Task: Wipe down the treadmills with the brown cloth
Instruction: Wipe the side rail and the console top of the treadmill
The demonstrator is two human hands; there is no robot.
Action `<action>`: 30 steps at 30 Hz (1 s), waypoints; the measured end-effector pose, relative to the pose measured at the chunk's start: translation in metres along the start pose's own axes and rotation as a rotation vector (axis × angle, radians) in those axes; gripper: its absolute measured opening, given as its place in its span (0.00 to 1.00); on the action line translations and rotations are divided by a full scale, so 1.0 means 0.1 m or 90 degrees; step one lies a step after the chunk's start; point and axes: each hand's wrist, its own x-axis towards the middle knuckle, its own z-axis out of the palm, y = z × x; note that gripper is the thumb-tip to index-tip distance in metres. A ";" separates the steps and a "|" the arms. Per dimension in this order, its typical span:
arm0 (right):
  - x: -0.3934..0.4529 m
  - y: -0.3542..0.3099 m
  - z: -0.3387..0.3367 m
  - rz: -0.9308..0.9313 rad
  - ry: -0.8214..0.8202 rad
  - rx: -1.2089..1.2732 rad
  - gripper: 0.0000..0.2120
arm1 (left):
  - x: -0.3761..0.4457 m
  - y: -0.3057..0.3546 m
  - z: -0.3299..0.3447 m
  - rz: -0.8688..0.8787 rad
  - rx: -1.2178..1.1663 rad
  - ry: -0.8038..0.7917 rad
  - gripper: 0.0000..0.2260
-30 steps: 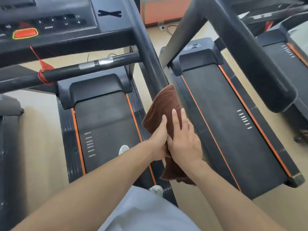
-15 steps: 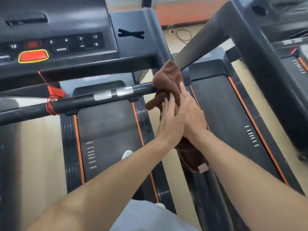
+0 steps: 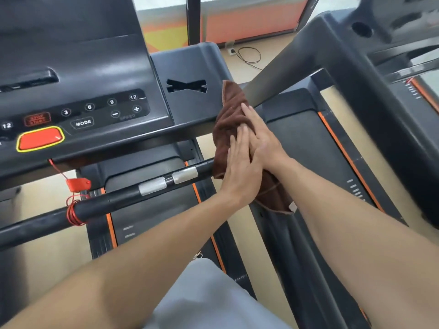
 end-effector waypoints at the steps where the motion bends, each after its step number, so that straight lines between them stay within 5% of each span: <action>1: -0.01 -0.02 -0.01 0.037 -0.010 0.031 0.25 | -0.03 -0.01 0.00 -0.007 -0.046 0.013 0.29; 10: -1.01 0.16 -0.09 0.088 -0.012 0.107 0.31 | -0.70 -0.17 0.60 -0.095 -0.300 0.091 0.29; 14: -1.67 0.40 -0.08 0.124 -0.042 0.123 0.36 | -1.27 -0.26 1.03 -0.123 -0.295 0.120 0.34; 16: -2.03 0.52 -0.10 0.126 -0.054 0.123 0.36 | -1.58 -0.32 1.25 -0.147 -0.280 0.116 0.46; 19: -2.59 0.67 -0.11 0.125 -0.055 0.131 0.34 | -1.97 -0.41 1.57 -0.150 -0.243 0.106 0.40; 22: -2.95 0.80 -0.10 0.135 -0.063 0.149 0.33 | -2.18 -0.49 1.78 -0.149 -0.233 0.119 0.44; 30: -2.84 0.78 -0.07 0.102 -0.050 0.112 0.32 | -2.15 -0.41 1.82 -0.152 -0.240 0.140 0.39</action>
